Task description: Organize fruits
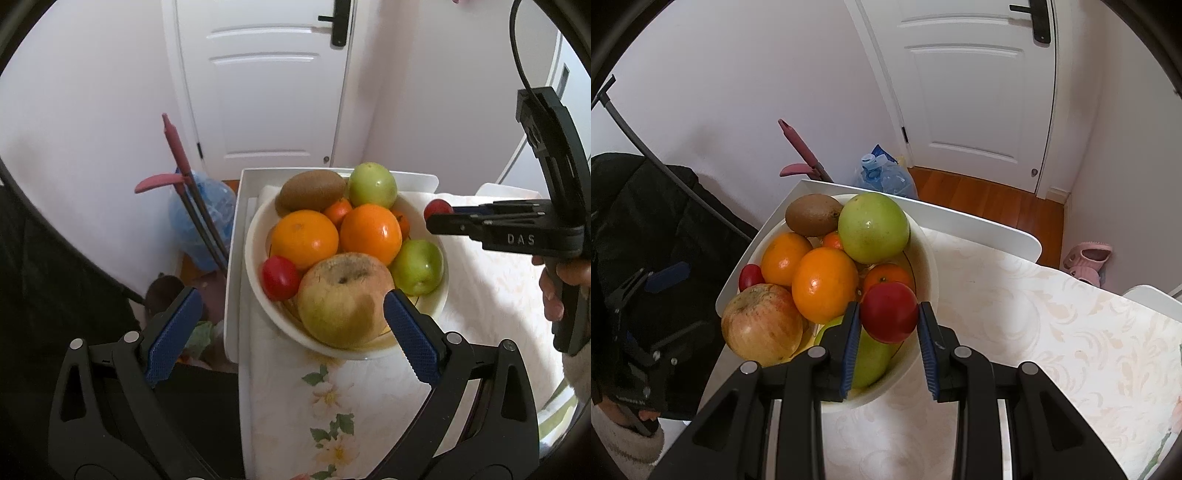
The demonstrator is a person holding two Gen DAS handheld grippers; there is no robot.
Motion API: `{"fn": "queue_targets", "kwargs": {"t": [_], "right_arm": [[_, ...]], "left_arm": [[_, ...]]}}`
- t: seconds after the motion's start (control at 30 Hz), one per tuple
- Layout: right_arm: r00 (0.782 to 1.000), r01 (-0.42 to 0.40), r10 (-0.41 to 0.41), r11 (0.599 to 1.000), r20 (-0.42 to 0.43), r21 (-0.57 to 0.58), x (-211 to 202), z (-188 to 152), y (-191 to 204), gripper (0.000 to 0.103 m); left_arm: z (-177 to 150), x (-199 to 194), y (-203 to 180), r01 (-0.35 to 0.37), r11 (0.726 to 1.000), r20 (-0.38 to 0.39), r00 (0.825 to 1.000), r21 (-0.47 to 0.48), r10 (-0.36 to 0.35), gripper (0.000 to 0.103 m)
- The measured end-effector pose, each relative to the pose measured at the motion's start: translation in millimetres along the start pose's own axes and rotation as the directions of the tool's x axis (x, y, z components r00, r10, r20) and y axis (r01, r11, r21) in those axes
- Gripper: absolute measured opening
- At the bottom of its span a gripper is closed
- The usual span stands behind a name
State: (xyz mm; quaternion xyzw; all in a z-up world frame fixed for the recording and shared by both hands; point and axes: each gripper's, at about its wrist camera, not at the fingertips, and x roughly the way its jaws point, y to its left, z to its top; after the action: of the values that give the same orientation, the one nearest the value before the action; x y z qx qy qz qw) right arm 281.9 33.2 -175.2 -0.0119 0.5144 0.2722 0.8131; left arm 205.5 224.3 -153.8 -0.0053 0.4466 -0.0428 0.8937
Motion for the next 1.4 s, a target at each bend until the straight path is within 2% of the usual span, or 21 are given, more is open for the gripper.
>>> {"fn": "queue_targets", "kwargs": {"t": [0.17,0.23,0.27,0.3,0.5,0.7,1.03,1.2,1.4], "right_arm": [[1.000,0.022,-0.022,1.000,0.007,0.008,1.1,0.3,0.6,0.030],[1.000,0.021,-0.021,1.000,0.014,0.015,-0.8,0.6,0.7,0.049],[0.999,0.023,-0.024,1.000,0.021,0.019,-2.6,0.1,1.4,0.074],[0.999,0.022,-0.022,1.000,0.029,0.019,-4.3,-0.2,1.7,0.090],[0.998,0.028,-0.029,0.999,0.058,0.016,-13.3,-4.6,5.1,0.090],[0.995,0.049,-0.050,0.999,0.089,0.015,-38.6,-10.3,9.4,0.090],[0.980,0.099,-0.098,0.995,0.171,0.000,-134.9,-38.7,24.4,0.090],[0.959,0.164,-0.168,0.986,0.228,0.036,-196.4,-61.4,27.8,0.090],[0.918,0.257,-0.276,0.961,0.284,0.105,-252.9,-91.9,26.5,0.090]], "left_arm": [[-4.0,-3.3,-0.6,0.002,1.000,0.007,1.000,0.005,-0.002,0.103],[-5.2,-4.5,-2.5,0.003,1.000,0.009,1.000,0.005,-0.003,0.103],[-6.0,-5.3,-3.9,0.003,1.000,0.009,1.000,0.005,-0.003,0.103],[-6.6,-5.7,-4.9,0.002,1.000,0.010,1.000,0.005,-0.002,0.103],[-9.1,-13.0,-12.5,-0.003,1.000,0.012,1.000,0.006,0.003,0.103],[-5.8,-36.5,-27.1,-0.017,1.000,0.055,0.998,0.024,0.016,0.103],[0.9,-120.9,-76.5,-0.033,0.999,0.181,0.983,0.027,0.028,0.103],[1.4,-158.7,-99.9,-0.036,0.999,0.230,0.973,0.011,0.032,0.103],[-7.5,-195.3,-126.0,-0.055,0.998,0.295,0.954,-0.010,0.055,0.103]]}}
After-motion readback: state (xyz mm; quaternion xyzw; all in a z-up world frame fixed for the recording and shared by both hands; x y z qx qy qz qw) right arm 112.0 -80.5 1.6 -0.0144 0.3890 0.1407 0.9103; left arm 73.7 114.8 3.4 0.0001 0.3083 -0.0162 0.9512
